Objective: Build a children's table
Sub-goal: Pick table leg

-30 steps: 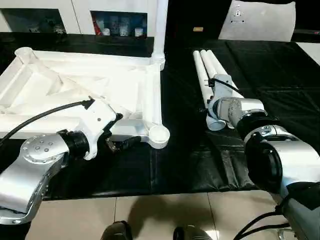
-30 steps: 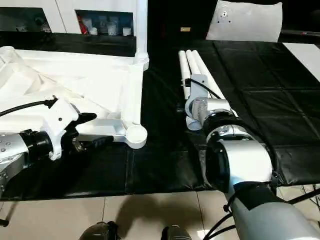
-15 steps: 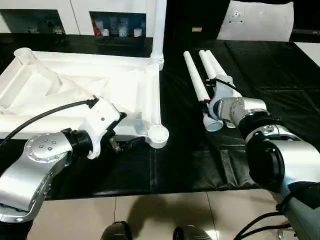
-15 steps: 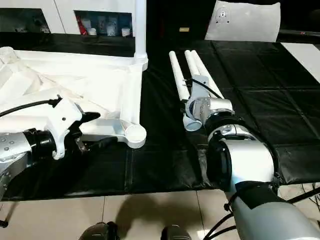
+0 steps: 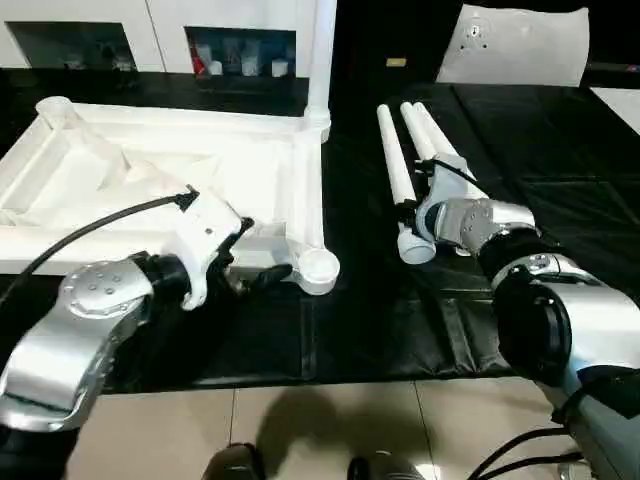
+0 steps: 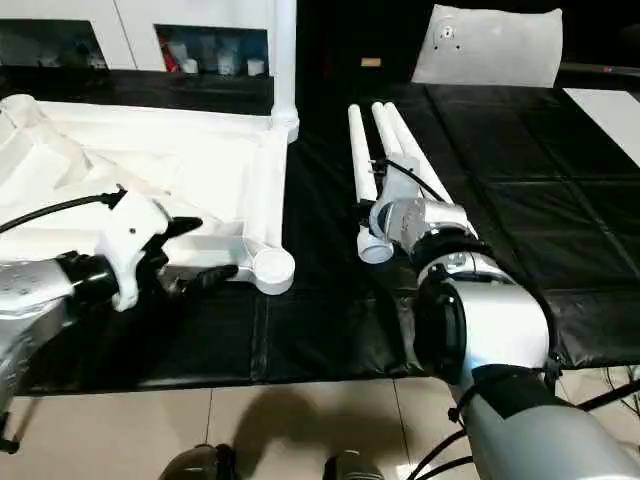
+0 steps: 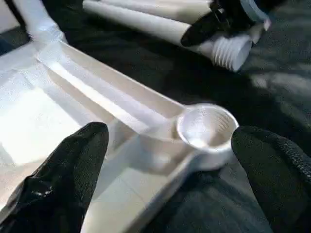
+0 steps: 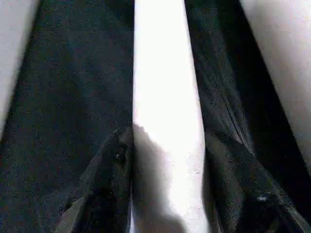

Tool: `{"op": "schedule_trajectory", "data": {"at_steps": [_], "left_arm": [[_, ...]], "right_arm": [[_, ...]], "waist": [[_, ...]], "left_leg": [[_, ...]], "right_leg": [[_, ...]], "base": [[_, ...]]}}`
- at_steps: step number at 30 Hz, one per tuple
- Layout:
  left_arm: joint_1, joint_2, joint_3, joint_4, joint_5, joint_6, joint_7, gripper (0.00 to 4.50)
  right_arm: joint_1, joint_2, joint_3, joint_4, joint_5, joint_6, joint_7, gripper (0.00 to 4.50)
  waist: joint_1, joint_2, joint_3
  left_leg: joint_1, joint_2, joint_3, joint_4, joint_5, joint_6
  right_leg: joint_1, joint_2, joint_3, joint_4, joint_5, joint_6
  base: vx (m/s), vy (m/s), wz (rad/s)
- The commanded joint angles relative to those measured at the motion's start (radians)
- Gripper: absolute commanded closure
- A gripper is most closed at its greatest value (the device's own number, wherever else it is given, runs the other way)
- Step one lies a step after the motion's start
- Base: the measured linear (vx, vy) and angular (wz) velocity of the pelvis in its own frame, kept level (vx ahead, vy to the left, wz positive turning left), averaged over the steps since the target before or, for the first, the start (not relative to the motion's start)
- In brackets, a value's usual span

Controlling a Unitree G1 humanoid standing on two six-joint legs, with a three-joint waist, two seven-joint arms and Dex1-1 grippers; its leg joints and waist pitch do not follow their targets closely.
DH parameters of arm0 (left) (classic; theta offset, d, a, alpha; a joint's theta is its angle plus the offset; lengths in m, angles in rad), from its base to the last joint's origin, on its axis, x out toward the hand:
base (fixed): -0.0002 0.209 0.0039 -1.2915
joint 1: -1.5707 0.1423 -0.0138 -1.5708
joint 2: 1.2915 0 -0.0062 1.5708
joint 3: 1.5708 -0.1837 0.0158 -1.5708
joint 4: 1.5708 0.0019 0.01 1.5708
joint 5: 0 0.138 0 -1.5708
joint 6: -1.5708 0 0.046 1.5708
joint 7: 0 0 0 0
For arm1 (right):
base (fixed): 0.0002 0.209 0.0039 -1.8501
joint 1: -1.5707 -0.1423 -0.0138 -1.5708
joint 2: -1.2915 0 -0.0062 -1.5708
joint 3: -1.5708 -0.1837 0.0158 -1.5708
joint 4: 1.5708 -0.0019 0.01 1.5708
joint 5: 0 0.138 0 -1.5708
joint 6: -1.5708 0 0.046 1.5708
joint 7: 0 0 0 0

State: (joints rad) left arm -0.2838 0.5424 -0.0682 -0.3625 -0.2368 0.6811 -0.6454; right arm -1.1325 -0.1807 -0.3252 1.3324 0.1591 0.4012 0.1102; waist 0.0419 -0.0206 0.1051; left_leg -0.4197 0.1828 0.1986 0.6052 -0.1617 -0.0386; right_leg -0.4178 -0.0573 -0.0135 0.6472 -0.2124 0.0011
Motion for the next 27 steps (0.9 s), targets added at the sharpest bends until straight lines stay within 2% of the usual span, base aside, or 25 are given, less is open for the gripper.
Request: {"op": "schedule_trajectory", "data": {"at_steps": [1,3,4,5,7,8,10,11,12,13,14,15,16,17,19,20,21,22,24,25,26,27], "left_arm": [[-0.021,-0.016,-0.016,0.020,0.015,-0.021,0.018,0.00],[-0.027,-0.025,-0.016,0.028,0.015,-0.024,0.023,0.00],[-0.041,-0.047,-0.017,0.047,0.018,-0.030,0.039,0.00],[-0.041,-0.047,-0.017,0.047,0.018,-0.030,0.039,0.00],[-0.058,-0.071,-0.019,0.071,0.026,-0.043,0.057,0.00],[-0.080,-0.097,-0.019,0.103,0.032,-0.062,0.080,0.00],[-0.089,-0.108,-0.019,0.117,0.034,-0.070,0.090,0.00],[-0.102,-0.122,-0.016,0.133,0.030,-0.077,0.100,0.00],[-0.147,-0.170,0.005,0.172,0.015,-0.066,0.138,0.00],[-0.169,-0.192,0.019,0.190,0.005,-0.057,0.155,0.00],[-0.195,-0.219,0.037,0.214,-0.006,-0.047,0.175,0.00],[-0.195,-0.219,0.037,0.214,-0.006,-0.047,0.175,0.00],[-0.217,-0.240,0.053,0.232,-0.018,-0.045,0.190,0.00],[-0.244,-0.267,0.077,0.254,-0.049,-0.034,0.194,0.00],[-0.260,-0.282,0.091,0.267,-0.071,-0.025,0.193,0.00],[-0.308,-0.325,0.127,0.306,-0.115,-0.013,0.215,0.00],[-0.329,-0.344,0.143,0.323,-0.131,-0.011,0.228,0.00],[-0.351,-0.367,0.163,0.337,-0.151,-0.003,0.245,0.00],[-0.390,-0.416,0.203,0.351,-0.215,0.038,0.258,0.00],[-0.390,-0.416,0.203,0.351,-0.215,0.038,0.258,0.00],[-0.421,-0.443,0.216,0.364,-0.251,0.069,0.254,0.00],[-0.430,-0.451,0.218,0.371,-0.260,0.079,0.252,0.00]], "right_arm": [[0.002,0.000,-0.033,-0.041,0.033,-0.038,0.006,2.63],[0.002,0.007,-0.065,-0.050,0.066,-0.066,-0.003,2.63],[0.015,0.016,-0.046,-0.077,0.055,-0.148,0.026,2.63],[0.015,0.016,-0.046,-0.077,0.055,-0.148,0.026,2.63],[0.033,0.025,-0.036,-0.111,0.052,-0.210,0.041,2.63],[0.051,0.036,-0.051,-0.146,0.072,-0.246,0.058,2.63],[0.059,0.040,-0.057,-0.160,0.081,-0.257,0.073,2.63],[0.065,0.043,-0.078,-0.178,0.112,-0.233,0.116,2.63],[0.110,0.059,-0.121,-0.272,0.193,-0.201,0.219,2.63],[0.136,0.067,-0.131,-0.324,0.228,-0.183,0.271,2.63],[0.171,0.078,-0.136,-0.387,0.266,-0.167,0.331,2.63],[0.171,0.078,-0.136,-0.387,0.266,-0.167,0.331,2.63],[0.205,0.084,-0.126,-0.445,0.288,-0.151,0.376,2.63],[0.252,0.089,-0.106,-0.519,0.310,-0.134,0.428,2.63],[0.280,0.090,-0.093,-0.561,0.324,-0.122,0.458,2.63],[0.360,0.091,-0.063,-0.682,0.368,-0.074,0.531,2.63],[0.393,0.092,-0.051,-0.733,0.387,-0.052,0.561,2.63],[0.426,0.093,-0.042,-0.787,0.406,-0.020,0.582,2.63],[0.489,0.093,-0.022,-0.894,0.448,0.047,0.621,2.63],[0.489,0.093,-0.022,-0.894,0.448,0.047,0.621,2.63],[0.547,0.093,-0.001,-0.995,0.495,0.113,0.653,2.63],[0.565,0.093,0.006,-1.026,0.512,0.136,0.663,2.63]], "waist": [[0.003,0.030,-0.096],[0.005,0.030,-0.099],[0.005,0.034,-0.102],[0.006,0.033,-0.101],[0.007,0.034,-0.104],[0.009,0.037,-0.106],[0.009,0.036,-0.109],[0.009,0.034,-0.110],[0.011,0.038,-0.112],[0.013,0.039,-0.111],[0.019,0.040,-0.117],[0.022,0.039,-0.119],[0.021,0.038,-0.118],[0.024,0.041,-0.119],[0.025,0.036,-0.118],[0.025,0.033,-0.115],[0.033,0.035,-0.114],[0.034,0.034,-0.116],[0.038,0.029,-0.113],[0.040,0.030,-0.115],[0.038,0.028,-0.111],[0.043,0.031,-0.110]], "left_leg": [[0.041,0.035,-0.015,-0.056,-0.126,-0.037],[0.040,0.035,-0.015,-0.053,-0.118,-0.017],[0.041,0.036,-0.014,-0.052,-0.112,-0.010],[0.040,0.036,-0.013,-0.052,-0.114,-0.007],[0.041,0.037,-0.014,-0.049,-0.108,-0.001],[0.042,0.037,-0.014,-0.048,-0.100,0.002],[0.042,0.036,-0.014,-0.047,-0.095,0.010],[0.039,0.035,-0.015,-0.047,-0.089,0.020],[0.042,0.035,-0.013,-0.046,-0.091,0.029],[0.042,0.035,-0.012,-0.046,-0.095,0.035],[0.041,0.037,-0.017,-0.045,-0.070,0.047],[0.042,0.038,-0.018,-0.044,-0.065,0.049],[0.040,0.037,-0.019,-0.045,-0.065,0.050],[0.043,0.039,-0.019,-0.045,-0.079,0.048],[0.041,0.038,-0.019,-0.046,-0.082,0.040],[0.041,0.035,-0.016,-0.047,-0.094,0.041],[0.047,0.038,-0.017,-0.048,-0.119,0.039],[0.044,0.040,-0.021,-0.050,-0.121,0.034],[0.043,0.038,-0.020,-0.051,-0.137,0.023],[0.044,0.039,-0.022,-0.052,-0.139,0.023],[0.042,0.036,-0.020,-0.053,-0.145,0.022],[0.047,0.040,-0.021,-0.053,-0.162,0.022]], "right_leg": [[0.051,-0.055,0.025,-0.053,0.095,-0.258],[0.054,-0.057,0.026,-0.050,0.114,-0.268],[0.052,-0.056,0.024,-0.050,0.117,-0.273],[0.051,-0.057,0.025,-0.052,0.114,-0.273],[0.054,-0.057,0.024,-0.050,0.115,-0.279],[0.054,-0.057,0.024,-0.049,0.121,-0.278],[0.057,-0.056,0.024,-0.049,0.136,-0.278],[0.060,-0.054,0.023,-0.048,0.146,-0.281],[0.061,-0.054,0.024,-0.050,0.156,-0.278],[0.061,-0.052,0.025,-0.050,0.167,-0.277],[0.066,-0.054,0.022,-0.045,0.205,-0.283],[0.065,-0.057,0.021,-0.045,0.208,-0.288],[0.066,-0.057,0.020,-0.046,0.201,-0.292],[0.065,-0.060,0.020,-0.050,0.175,-0.295],[0.067,-0.060,0.019,-0.053,0.143,-0.294],[0.067,-0.057,0.021,-0.058,0.118,-0.287],[0.064,-0.060,0.023,-0.065,0.081,-0.275],[0.068,-0.063,0.022,-0.063,0.065,-0.274],[0.067,-0.066,0.023,-0.071,0.003,-0.267],[0.065,-0.068,0.022,-0.072,-0.012,-0.267],[0.063,-0.064,0.022,-0.077,-0.050,-0.256],[0.058,-0.067,0.025,-0.082,-0.082,-0.244]], "base": [[0.000,0.000,0.00],[0.000,0.000,0.00],[0.000,0.000,0.00],[0.000,0.000,0.00],[0.000,0.000,0.00],[0.000,0.000,0.00],[0.000,0.000,0.00],[0.000,0.000,0.00],[0.000,0.000,0.00],[0.000,0.000,0.00],[0.000,0.000,0.00],[0.000,0.000,0.00],[0.000,0.000,0.00],[0.000,0.000,0.00],[0.000,0.000,0.00],[0.000,0.000,0.00],[0.000,0.000,0.00],[0.000,0.000,0.00],[0.000,0.000,0.00],[0.000,0.000,0.00],[0.000,0.000,0.00],[0.000,0.000,0.00]]}}
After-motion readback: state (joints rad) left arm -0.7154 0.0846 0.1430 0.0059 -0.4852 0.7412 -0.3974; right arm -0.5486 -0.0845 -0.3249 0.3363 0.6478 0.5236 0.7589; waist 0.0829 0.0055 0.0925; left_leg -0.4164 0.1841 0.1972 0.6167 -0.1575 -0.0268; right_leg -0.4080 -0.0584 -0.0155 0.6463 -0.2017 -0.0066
